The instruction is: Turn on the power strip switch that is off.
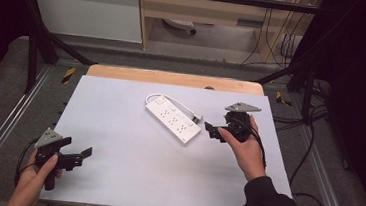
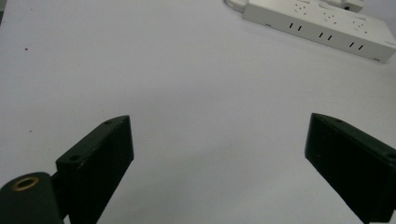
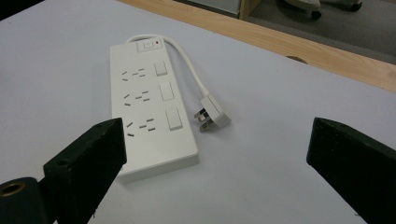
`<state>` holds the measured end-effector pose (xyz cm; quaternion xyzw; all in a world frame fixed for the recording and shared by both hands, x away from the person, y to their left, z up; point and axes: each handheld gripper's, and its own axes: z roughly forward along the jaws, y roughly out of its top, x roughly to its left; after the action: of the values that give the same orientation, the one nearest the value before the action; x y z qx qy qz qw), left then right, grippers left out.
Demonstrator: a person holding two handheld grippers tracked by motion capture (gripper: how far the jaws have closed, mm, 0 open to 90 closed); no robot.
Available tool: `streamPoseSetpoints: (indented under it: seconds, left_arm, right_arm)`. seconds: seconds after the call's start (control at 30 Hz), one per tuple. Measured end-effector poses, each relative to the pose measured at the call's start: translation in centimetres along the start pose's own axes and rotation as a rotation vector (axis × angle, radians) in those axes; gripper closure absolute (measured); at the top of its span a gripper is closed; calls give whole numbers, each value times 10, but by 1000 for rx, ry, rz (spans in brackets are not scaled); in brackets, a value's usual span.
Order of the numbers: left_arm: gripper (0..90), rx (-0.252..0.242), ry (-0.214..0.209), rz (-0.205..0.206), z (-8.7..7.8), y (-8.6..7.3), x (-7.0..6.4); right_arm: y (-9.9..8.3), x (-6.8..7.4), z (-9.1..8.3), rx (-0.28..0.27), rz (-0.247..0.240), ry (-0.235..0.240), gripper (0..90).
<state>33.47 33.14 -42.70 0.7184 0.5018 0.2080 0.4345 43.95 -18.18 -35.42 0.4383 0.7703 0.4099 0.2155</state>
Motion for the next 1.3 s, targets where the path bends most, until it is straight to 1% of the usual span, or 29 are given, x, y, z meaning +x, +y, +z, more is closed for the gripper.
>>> streamPoseSetpoints:
  seconds: [0.1,0.13,0.23,0.3,0.37,0.4,0.43,0.53,0.67,0.93,1.03,1.2,1.3]
  left_arm:
    - [80,2,1,-2,0,0,0]
    - [81,4,2,0,0,0,0]
    - [80,3,1,2,0,0,-1]
    - [80,3,1,1,0,0,-1]
    - [80,4,3,-1,0,0,0]
    - [80,5,5,-2,0,0,0]
    - [80,8,5,-1,0,0,0]
    - [80,6,4,0,1,0,-1]
    - [80,5,1,3,1,0,-1]
    - [79,13,-2,10,2,0,-2]
    - [79,15,0,9,2,0,-2]
    - [79,19,1,14,2,0,-2]
    - [79,21,1,17,3,-1,-2]
  right_arm:
    - [2,0,3,-1,4,6,53]
    - [6,-1,6,3,-6,2,53]
    - [10,-3,9,6,-4,3,52]
    - [14,-5,14,3,9,7,52]
    - [15,-7,16,-9,64,32,49]
    - [15,-7,16,-9,64,32,49]
    - [16,-9,20,-17,103,41,53]
    - [18,-11,25,-22,127,36,57]
    - [23,-9,34,-15,124,22,62]
    - [31,-4,50,-16,130,27,66]
    - [33,-3,55,-16,129,32,66]
    - [34,-2,61,-11,124,26,74]
    - [35,-3,63,-18,132,18,88]
